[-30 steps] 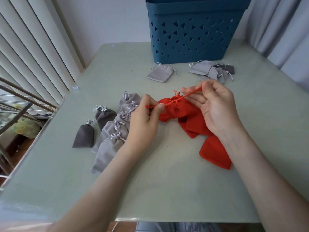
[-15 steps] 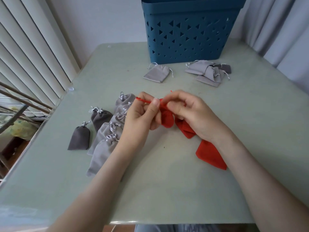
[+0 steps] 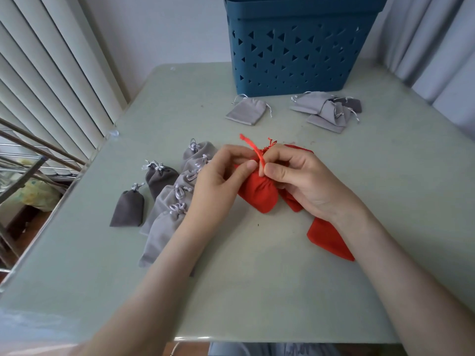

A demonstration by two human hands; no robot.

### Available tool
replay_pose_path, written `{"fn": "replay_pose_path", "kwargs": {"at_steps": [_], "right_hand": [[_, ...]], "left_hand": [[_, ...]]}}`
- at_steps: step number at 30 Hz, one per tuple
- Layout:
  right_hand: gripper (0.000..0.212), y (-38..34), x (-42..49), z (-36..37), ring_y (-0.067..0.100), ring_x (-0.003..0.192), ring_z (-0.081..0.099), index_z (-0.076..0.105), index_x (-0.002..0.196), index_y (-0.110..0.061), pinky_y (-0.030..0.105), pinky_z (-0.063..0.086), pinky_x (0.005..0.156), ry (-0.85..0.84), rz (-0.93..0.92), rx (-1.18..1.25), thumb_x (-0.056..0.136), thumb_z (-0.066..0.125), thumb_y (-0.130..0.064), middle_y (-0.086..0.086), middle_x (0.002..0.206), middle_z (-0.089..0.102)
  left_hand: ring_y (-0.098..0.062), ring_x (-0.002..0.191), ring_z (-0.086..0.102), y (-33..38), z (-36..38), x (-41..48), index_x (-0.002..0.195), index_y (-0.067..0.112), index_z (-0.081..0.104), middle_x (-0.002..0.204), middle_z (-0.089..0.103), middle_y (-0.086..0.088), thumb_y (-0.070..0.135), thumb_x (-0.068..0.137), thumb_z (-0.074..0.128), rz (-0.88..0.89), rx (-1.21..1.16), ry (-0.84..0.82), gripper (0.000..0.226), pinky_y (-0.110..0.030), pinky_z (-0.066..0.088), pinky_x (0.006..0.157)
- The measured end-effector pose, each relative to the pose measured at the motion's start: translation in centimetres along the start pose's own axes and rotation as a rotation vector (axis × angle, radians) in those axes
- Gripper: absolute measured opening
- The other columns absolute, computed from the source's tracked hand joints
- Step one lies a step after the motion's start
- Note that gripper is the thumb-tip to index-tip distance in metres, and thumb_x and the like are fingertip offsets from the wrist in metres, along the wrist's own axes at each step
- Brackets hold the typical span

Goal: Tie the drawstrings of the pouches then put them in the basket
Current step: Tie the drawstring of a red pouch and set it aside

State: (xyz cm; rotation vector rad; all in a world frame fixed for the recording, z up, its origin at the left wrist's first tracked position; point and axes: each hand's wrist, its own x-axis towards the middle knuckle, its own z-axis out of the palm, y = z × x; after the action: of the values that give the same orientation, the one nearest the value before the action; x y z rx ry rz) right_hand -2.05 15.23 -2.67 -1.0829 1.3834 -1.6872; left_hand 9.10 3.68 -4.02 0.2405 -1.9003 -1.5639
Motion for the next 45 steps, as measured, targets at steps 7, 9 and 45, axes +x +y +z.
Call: {"fn": "replay_pose_path", "kwargs": {"at_steps": [7, 9, 45], "right_hand": [[0.015, 0.1, 0.1, -0.3, 0.004, 0.054, 0.039, 0.064, 0.07, -0.015, 0.016, 0.03, 0.049, -0.009, 0.079, 0.052, 0.082, 0.055, -0.013, -0.003, 0.064, 0.049], [0.015, 0.1, 0.2, -0.4, 0.005, 0.052, 0.036, 0.063, 0.069, -0.014, 0.016, 0.028, 0.047, 0.003, 0.103, 0.085, 0.081, 0.054, -0.013, -0.001, 0.063, 0.047], [0.021, 1.1, 0.3, 0.8, 0.016, 0.086, 0.055, 0.062, 0.106, -0.027, 0.025, 0.043, 0.082, 0.126, -0.013, -0.305, 0.091, 0.047, -0.031, -0.003, 0.094, 0.063]], "left_hand": [[-0.009, 0.075, 0.047, 0.0, -0.3, -0.1, 0.121, 0.035, 0.037, 0.101, 0.048, 0.01, 0.017, 0.082, 0.07, 0.286, 0.417, 0.293, 0.054, -0.013, 0.038, 0.073], [-0.017, 0.094, 0.048, -0.8, -0.9, 0.2, 0.12, 0.028, 0.05, 0.111, 0.051, 0.005, 0.025, 0.09, 0.062, 0.429, 0.611, 0.185, 0.033, -0.025, 0.039, 0.087], [-0.013, 0.071, 0.054, 0.1, 0.3, 0.3, 0.07, 0.013, 0.061, 0.068, 0.061, -0.002, 0.007, 0.083, 0.068, -0.211, -0.058, -0.065, 0.015, -0.023, 0.045, 0.069]]}}
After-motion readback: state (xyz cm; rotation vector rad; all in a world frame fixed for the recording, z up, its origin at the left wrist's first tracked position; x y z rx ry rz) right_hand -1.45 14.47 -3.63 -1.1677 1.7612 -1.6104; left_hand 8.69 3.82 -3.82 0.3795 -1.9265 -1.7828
